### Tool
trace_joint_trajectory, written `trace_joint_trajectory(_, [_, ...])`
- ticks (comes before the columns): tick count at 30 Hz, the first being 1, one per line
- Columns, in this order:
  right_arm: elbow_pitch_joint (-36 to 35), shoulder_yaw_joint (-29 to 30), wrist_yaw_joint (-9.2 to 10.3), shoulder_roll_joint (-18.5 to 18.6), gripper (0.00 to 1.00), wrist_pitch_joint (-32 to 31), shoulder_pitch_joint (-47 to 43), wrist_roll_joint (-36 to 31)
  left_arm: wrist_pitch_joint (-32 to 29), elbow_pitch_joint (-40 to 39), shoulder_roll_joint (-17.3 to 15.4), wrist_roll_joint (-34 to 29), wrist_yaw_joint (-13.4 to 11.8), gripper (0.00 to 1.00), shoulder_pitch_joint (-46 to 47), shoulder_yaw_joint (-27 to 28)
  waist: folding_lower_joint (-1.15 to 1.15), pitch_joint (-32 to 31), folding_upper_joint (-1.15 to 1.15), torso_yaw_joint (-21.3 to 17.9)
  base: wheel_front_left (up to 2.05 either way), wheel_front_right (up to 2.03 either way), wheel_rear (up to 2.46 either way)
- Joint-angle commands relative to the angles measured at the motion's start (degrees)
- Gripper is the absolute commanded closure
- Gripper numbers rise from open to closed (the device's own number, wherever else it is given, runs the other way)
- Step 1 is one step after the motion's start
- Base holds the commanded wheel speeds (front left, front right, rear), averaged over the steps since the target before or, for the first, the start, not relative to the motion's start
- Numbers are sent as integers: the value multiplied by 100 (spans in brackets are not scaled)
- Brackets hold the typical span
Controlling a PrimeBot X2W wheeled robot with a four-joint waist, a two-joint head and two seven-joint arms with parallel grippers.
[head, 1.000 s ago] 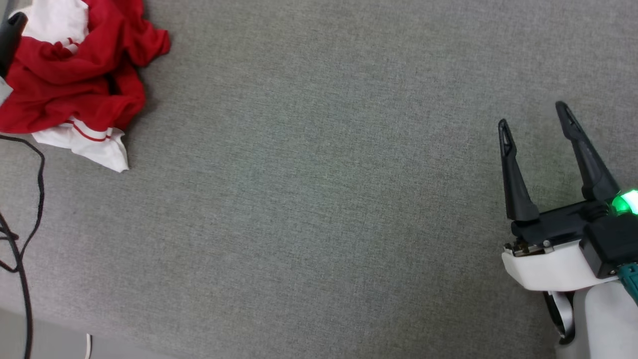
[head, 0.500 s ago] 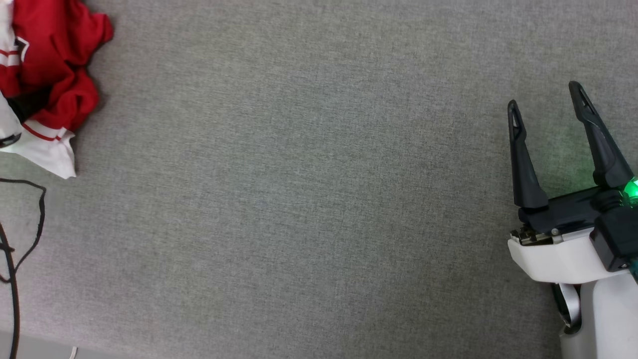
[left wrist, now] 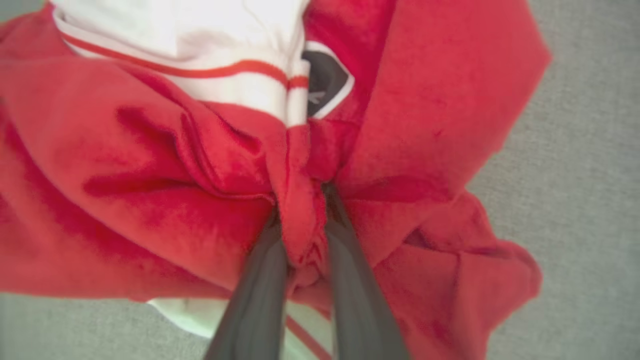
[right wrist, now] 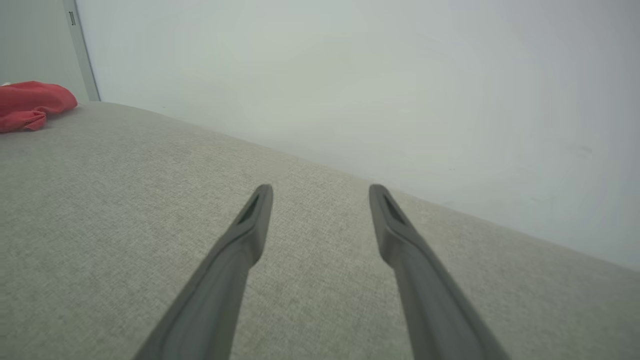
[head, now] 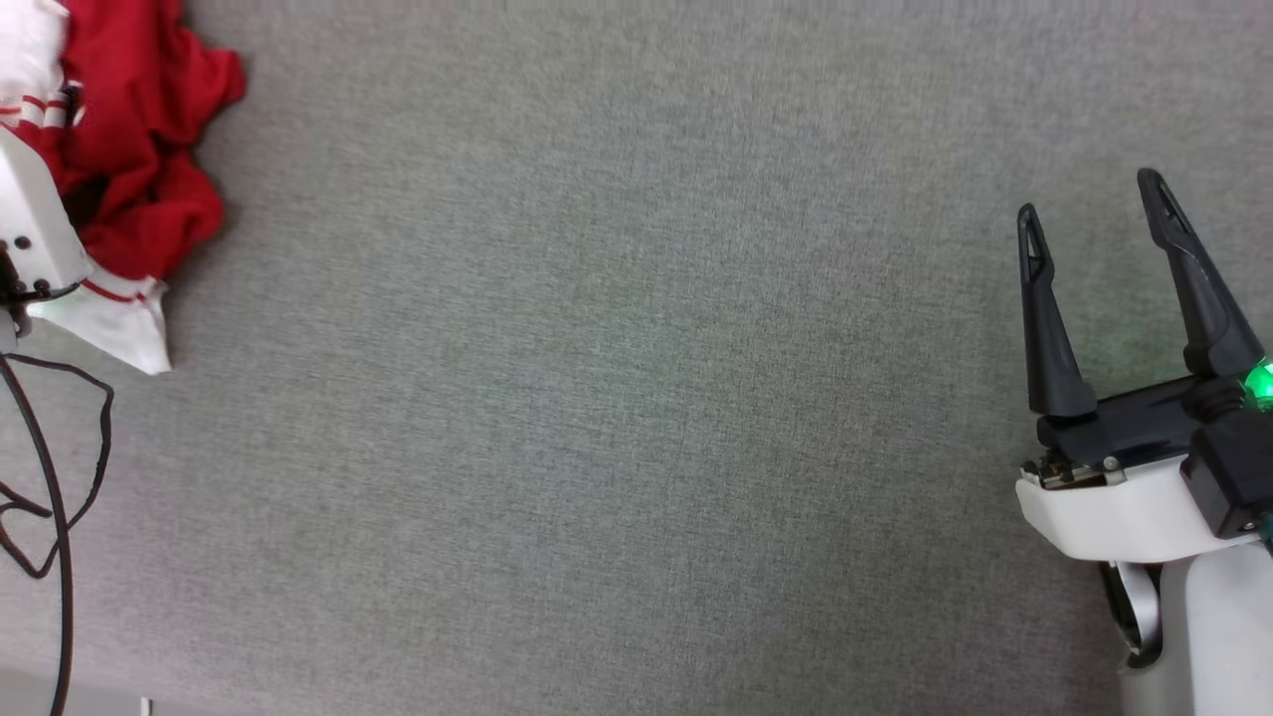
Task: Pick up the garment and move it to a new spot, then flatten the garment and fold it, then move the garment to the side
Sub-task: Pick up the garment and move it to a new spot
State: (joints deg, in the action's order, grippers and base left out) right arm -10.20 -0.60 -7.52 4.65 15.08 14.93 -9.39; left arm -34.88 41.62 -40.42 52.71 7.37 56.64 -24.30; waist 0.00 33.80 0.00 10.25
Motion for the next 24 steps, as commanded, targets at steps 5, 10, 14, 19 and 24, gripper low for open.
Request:
trace_joint_trajectory(5, [118, 5, 6, -89, 0, 14, -155, 176, 444, -454, -278, 5, 7, 100, 172, -554, 0, -591, 0, 32, 0, 0, 0])
trace_joint_trajectory(10, [217, 31, 6, -145, 0, 14, -301, 289, 628, -1141, -433, -87, 7, 100, 433, -1248, 0, -1023, 0, -14, 0, 0, 0])
trace_joint_trajectory(14, [269, 82, 6, -173, 0, 14, -427, 376, 754, -1735, -469, -99, 7, 100, 616, -1767, 0, -1299, 0, -110, 0, 0, 0])
trace_joint_trajectory(19, [311, 115, 6, -184, 0, 14, -522, 556, 839, -2395, -434, -210, 7, 100, 810, -2401, 0, -1547, 0, -408, 0, 0, 0])
trace_joint_trajectory(24, [357, 145, 6, -187, 0, 14, -578, 801, 850, -2896, -254, -308, 7, 100, 999, -2981, 0, -1722, 0, -876, 0, 0, 0])
